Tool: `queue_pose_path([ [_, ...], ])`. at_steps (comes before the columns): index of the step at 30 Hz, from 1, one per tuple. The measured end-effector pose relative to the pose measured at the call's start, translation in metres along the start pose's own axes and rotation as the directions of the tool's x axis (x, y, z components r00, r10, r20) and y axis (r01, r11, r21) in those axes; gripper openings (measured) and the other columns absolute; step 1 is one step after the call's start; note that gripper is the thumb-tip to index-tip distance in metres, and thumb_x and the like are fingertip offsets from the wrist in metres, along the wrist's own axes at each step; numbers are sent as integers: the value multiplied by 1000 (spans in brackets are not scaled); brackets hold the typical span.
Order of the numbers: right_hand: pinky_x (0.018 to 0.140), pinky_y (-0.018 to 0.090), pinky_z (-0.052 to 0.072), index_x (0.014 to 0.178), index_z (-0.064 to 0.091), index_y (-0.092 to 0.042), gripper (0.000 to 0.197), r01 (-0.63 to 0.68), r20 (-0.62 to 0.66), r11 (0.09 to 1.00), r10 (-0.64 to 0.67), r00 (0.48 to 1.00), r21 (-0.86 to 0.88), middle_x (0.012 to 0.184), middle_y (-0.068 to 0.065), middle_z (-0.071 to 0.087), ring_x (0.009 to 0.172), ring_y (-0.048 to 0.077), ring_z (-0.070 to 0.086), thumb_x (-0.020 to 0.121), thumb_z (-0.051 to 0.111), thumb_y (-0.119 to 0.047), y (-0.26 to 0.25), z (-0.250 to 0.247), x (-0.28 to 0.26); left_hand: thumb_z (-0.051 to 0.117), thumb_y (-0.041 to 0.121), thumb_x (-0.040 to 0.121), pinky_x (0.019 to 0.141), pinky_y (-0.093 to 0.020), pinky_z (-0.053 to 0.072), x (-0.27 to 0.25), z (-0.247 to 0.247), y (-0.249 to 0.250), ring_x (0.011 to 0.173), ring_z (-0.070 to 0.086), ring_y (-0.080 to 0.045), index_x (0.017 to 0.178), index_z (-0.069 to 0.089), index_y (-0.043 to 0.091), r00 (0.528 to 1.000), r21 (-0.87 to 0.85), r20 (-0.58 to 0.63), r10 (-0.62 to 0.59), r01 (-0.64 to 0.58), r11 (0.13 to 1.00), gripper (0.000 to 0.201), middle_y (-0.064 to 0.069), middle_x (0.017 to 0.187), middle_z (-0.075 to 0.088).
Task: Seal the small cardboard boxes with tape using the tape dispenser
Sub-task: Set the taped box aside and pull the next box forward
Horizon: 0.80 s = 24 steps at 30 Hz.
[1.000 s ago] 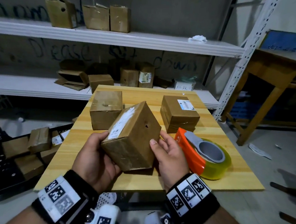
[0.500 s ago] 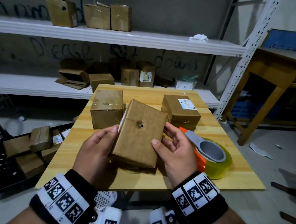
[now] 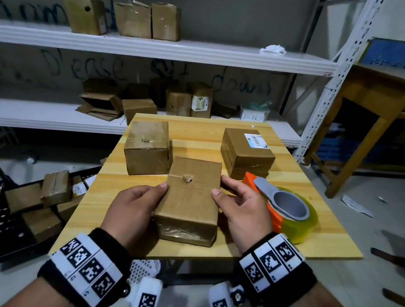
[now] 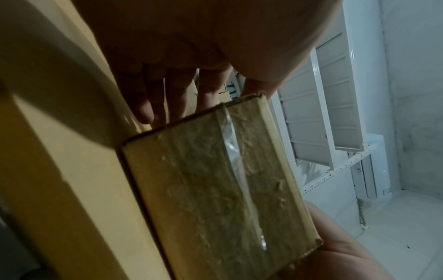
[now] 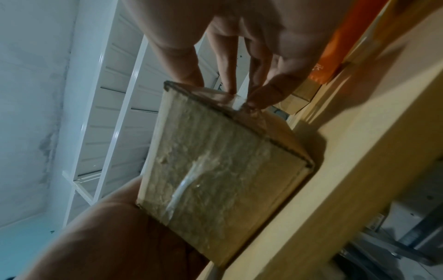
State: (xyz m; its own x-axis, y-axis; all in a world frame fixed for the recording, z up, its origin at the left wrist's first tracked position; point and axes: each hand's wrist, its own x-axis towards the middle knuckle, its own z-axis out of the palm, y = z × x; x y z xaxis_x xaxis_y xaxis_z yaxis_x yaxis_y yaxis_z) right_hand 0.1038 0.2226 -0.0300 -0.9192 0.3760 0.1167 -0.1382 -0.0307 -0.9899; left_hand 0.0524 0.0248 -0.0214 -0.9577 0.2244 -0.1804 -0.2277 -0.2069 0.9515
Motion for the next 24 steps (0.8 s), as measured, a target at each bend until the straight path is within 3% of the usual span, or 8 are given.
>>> queue_pose_path([
  [5, 68, 13, 57, 138, 62, -11, 42, -82, 49, 996, 81, 996, 20, 82, -26, 77, 86, -6, 75, 98, 67, -2, 0, 1, 1, 67, 25, 100, 99, -64, 54, 4, -3, -2, 97, 71, -42, 92, 81, 15, 997, 101, -61, 52, -46, 994, 19, -17, 96, 78],
  [8, 67, 12, 57, 137, 63, -13, 40, -79, 47, 997, 79, 996, -6, 89, -19, 78, 87, -6, 75, 98, 66, -3, -1, 1, 1, 76, 29, 93, 100, -64, 54, 4, -3, -1, 107, 72, -38, 108, 80, 24, 996, 131, -56, 69, -61, 990, 16, -12, 110, 78],
  [10, 68, 13, 57, 136, 63, -16, 40, -78, 38, 997, 79, 996, -26, 101, -12, 77, 90, -3, 75, 98, 67, -5, -3, 1, 0, 77, 20, 91, 99, -66, 54, 5, -4, -2, 110, 71, -39, 115, 77, 25, 998, 97, -44, 37, -32, 995, 24, -14, 120, 74],
  [12, 67, 13, 57, 131, 65, -19, 36, -74, 24, 997, 74, 997, -28, 102, -10, 76, 90, -3, 75, 98, 68, -5, -4, -1, 0, 71, 9, 94, 97, -65, 55, 5, -3, -3, 108, 71, -40, 118, 75, 20, 999, 83, -29, 26, -24, 996, 27, -15, 120, 73],
  [16, 67, 9, 55, 127, 66, -19, 33, -43, 22, 997, 44, 999, -63, 102, -15, 72, 87, -11, 71, 97, 69, -7, -7, -3, 2, 77, 13, 90, 99, -60, 55, 4, -3, -2, 109, 71, -36, 120, 73, 20, 998, 124, -40, 54, -49, 991, 31, -13, 122, 72],
  [19, 74, 15, 59, 131, 67, -16, 37, -55, 8, 995, 56, 998, -86, 114, -5, 75, 100, 2, 74, 95, 72, -7, -4, -1, 1, 74, 12, 93, 100, -60, 55, 5, -4, -2, 108, 71, -33, 120, 73, 23, 996, 153, -53, 78, -69, 986, 29, -10, 120, 73],
  [21, 76, 18, 60, 132, 66, -17, 39, -58, -3, 994, 58, 998, -88, 119, -1, 75, 106, 10, 74, 95, 73, -8, -2, 0, 0, 71, 11, 94, 97, -59, 57, 3, -2, -2, 105, 73, -33, 119, 73, 22, 996, 163, -42, 82, -75, 984, 27, -11, 117, 75],
  [24, 72, 15, 58, 133, 64, -20, 41, -60, -3, 991, 60, 998, -122, 121, -2, 73, 107, 11, 72, 95, 73, -9, -4, -1, 0, 67, 7, 96, 76, -44, 60, 0, 1, 0, 94, 75, -29, 118, 72, 20, 997, 158, -14, 73, -70, 985, 26, -10, 112, 75],
])
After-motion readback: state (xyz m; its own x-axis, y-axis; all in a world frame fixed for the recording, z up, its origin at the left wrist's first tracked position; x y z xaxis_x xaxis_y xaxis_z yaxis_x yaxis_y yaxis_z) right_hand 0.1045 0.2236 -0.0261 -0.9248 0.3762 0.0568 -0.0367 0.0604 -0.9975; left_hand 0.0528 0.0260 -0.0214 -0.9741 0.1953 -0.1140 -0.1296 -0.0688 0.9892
